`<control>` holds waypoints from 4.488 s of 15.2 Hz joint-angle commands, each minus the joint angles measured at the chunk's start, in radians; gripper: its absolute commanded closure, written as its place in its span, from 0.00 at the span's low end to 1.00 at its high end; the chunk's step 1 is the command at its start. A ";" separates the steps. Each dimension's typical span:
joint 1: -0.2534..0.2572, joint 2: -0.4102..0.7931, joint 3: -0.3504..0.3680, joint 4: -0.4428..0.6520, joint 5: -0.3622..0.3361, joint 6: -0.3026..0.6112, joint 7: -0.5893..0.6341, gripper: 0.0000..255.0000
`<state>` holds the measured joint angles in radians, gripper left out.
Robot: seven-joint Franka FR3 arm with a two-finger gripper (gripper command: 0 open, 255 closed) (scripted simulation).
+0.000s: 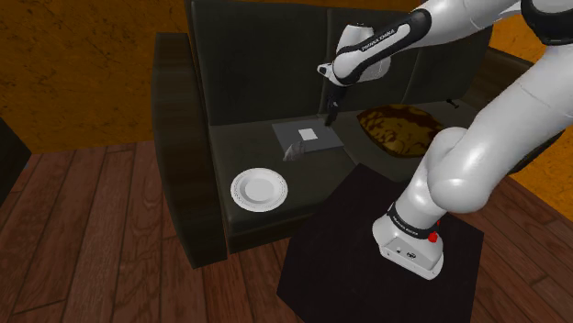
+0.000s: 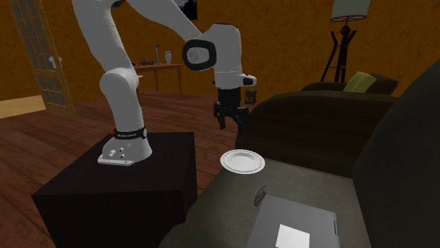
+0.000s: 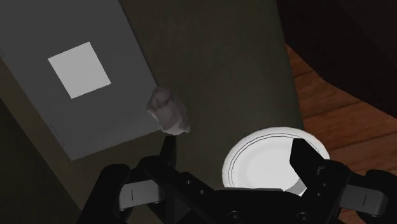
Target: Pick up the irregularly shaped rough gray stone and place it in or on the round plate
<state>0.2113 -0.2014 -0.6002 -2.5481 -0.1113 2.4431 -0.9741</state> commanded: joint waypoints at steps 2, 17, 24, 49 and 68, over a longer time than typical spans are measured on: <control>0.058 0.163 -0.059 0.056 0.159 0.071 -0.225 0.00; -0.179 0.792 0.216 0.465 0.670 0.117 -0.966 0.00; -0.208 0.870 0.262 0.493 0.718 0.168 -0.999 0.00; -0.166 0.774 0.206 0.458 0.659 0.107 -0.953 1.00; 0.108 0.522 0.155 0.269 0.511 0.100 -0.632 1.00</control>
<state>0.2968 0.3293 -0.4482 -2.2718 0.4069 2.5394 -1.6372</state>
